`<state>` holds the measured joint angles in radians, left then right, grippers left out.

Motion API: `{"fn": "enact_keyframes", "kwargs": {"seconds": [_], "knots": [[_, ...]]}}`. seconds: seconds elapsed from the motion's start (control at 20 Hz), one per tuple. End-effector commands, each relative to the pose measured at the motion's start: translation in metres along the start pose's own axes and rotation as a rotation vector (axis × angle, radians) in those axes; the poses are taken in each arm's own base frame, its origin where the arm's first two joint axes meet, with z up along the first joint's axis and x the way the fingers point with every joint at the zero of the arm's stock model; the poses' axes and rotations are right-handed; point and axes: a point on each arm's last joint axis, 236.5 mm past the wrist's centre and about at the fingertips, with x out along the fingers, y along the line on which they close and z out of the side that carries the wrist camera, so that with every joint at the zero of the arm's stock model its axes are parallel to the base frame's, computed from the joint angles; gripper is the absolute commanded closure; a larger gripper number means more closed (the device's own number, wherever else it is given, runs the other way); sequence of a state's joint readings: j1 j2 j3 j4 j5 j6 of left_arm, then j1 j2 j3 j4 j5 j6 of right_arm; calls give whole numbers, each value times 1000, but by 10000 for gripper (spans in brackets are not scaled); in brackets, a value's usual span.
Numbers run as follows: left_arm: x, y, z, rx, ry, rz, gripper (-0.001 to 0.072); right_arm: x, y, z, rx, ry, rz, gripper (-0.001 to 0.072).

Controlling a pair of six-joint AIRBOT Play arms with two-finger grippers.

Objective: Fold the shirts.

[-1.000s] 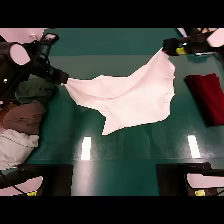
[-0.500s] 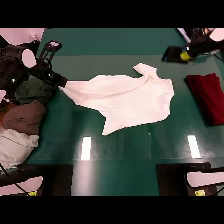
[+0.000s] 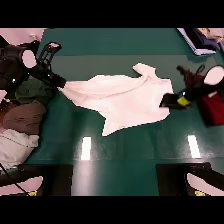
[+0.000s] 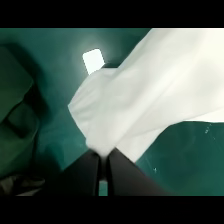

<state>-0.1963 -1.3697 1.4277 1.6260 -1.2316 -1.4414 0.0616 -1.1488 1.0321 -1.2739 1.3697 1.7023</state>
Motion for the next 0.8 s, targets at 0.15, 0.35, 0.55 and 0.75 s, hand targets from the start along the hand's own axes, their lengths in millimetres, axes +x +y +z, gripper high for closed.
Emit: {"fn": "enact_keyframes", "kwargs": {"seconds": [0.15,0.35,0.55,0.75], "knots": [[0,-4,-3,-7,12,-19,678,50,9,-33,194,20,124,163],[0,-5,-6,-7,26,-21,679,67,17,-31,273,-8,196,210],[0,-5,-7,-7,29,-24,678,76,23,-27,331,-21,244,210],[0,-6,-11,-7,47,-26,679,93,34,-19,337,-17,283,223]]}}
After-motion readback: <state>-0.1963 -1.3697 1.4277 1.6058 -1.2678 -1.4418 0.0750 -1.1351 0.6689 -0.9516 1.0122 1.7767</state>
